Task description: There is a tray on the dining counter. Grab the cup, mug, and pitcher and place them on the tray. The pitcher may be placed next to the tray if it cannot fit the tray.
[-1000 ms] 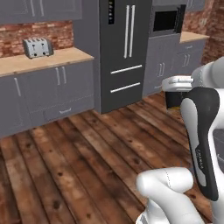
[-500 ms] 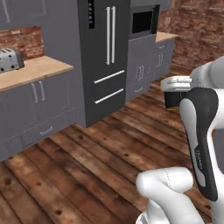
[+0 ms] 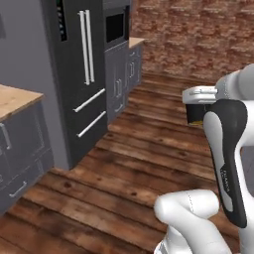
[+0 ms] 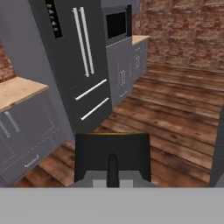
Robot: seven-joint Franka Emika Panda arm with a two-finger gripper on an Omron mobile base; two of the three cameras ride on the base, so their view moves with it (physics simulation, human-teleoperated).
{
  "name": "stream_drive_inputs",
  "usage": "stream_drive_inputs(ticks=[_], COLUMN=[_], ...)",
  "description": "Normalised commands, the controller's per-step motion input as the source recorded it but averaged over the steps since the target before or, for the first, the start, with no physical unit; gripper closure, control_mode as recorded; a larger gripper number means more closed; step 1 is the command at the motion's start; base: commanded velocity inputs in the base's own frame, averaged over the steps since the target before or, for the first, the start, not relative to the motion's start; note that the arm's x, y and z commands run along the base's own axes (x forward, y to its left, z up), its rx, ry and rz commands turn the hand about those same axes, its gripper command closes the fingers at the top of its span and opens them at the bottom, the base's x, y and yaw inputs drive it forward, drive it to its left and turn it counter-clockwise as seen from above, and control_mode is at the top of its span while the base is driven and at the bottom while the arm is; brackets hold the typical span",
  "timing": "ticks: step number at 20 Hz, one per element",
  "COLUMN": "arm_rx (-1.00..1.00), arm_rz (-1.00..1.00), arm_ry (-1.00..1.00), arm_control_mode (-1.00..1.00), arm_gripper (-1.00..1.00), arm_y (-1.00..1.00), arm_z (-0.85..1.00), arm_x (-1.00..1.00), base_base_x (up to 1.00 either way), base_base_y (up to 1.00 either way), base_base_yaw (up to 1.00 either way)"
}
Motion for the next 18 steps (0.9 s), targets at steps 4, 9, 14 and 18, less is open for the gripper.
stream_drive_inputs(ticks=[4,9,14,18], arm_rx=[0.00,0.00,0.00,0.00], arm_rz=[0.00,0.00,0.00,0.00], arm_ry=[0.00,0.00,0.00,0.00], arm_control_mode=[1.00,1.00,1.00,1.00], arm_gripper=[1.00,1.00,1.00,1.00], arm_y=[0.00,0.00,0.00,0.00], arm_z=[0.00,0.00,0.00,0.00], arm_x=[0.00,0.00,0.00,0.00], base_base_x=[1.00,1.00,1.00,1.00], base_base_y=[0.94,0.93,0.91,0.89], base_base_yaw=[-0.56,-0.54,-0.50,-0.47])
